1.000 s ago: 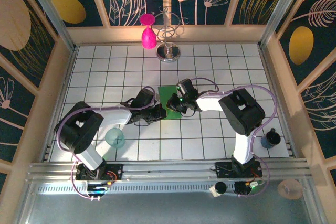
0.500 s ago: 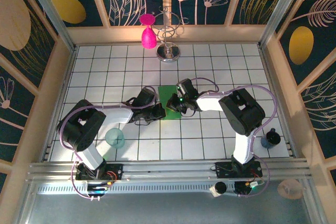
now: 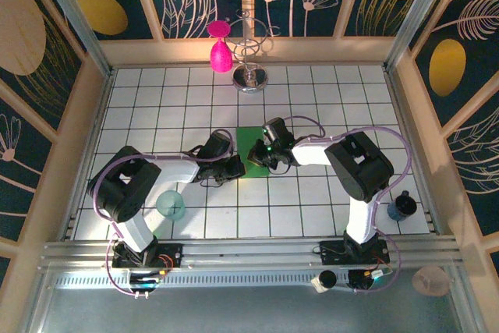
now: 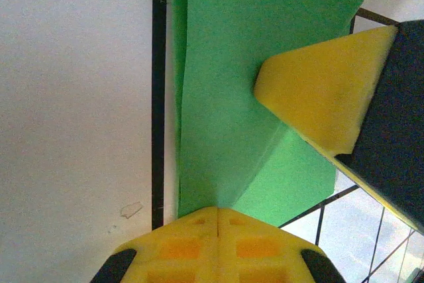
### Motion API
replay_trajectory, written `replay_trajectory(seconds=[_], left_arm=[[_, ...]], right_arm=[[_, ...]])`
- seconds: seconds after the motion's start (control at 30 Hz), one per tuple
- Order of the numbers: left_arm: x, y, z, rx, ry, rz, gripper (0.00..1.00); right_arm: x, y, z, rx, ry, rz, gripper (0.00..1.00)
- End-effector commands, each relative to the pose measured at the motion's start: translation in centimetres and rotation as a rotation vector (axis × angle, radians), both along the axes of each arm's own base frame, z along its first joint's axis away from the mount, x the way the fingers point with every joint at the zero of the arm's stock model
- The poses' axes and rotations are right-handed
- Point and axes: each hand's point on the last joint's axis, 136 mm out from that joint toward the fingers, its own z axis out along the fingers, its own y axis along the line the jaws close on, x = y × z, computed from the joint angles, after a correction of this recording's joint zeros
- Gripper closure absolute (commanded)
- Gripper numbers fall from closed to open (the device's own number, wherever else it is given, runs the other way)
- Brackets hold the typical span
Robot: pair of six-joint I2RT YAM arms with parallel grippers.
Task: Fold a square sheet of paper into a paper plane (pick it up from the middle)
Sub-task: Fold the triangle a second time at the center of the table.
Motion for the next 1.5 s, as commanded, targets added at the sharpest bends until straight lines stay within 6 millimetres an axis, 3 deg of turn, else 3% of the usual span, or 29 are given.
replay_trajectory(seconds=[0.0, 0.17, 0.4, 0.53, 0.73, 1.13, 1.47], left_arm=[[-0.1, 0.4, -0.7, 0.037, 0.014, 0.006, 1.0], [-0.1, 0.9, -0.7, 0.064, 0.011, 0.017, 1.0], [-0.3, 1.1, -0.9, 0.073, 0.02, 0.014, 1.0], [-0.3, 1.0, -0.8, 0.072, 0.019, 0.012, 1.0], [-0.3, 1.2, -0.6, 0.075, 0.016, 0.015, 1.0], [1.2, 0.1, 3.9, -0.003, -0.089, 0.021, 1.0], [0.9, 0.3, 1.9, 0.027, -0.041, 0.026, 1.0]], right_arm=[[-0.3, -0.3, 0.1, -0.016, -0.005, -0.014, 0.93], [0.0, -0.1, 0.7, -0.009, -0.027, -0.006, 0.93], [0.3, 0.6, 4.0, 0.042, -0.128, 0.037, 0.93], [-0.8, 1.3, 2.9, 0.016, -0.104, 0.089, 0.93], [-1.4, 0.8, 0.6, -0.03, -0.043, 0.081, 0.93], [-1.5, 0.1, -1.4, -0.072, 0.01, 0.067, 0.94], [-1.0, 0.5, -0.4, -0.025, -0.006, 0.059, 0.94]])
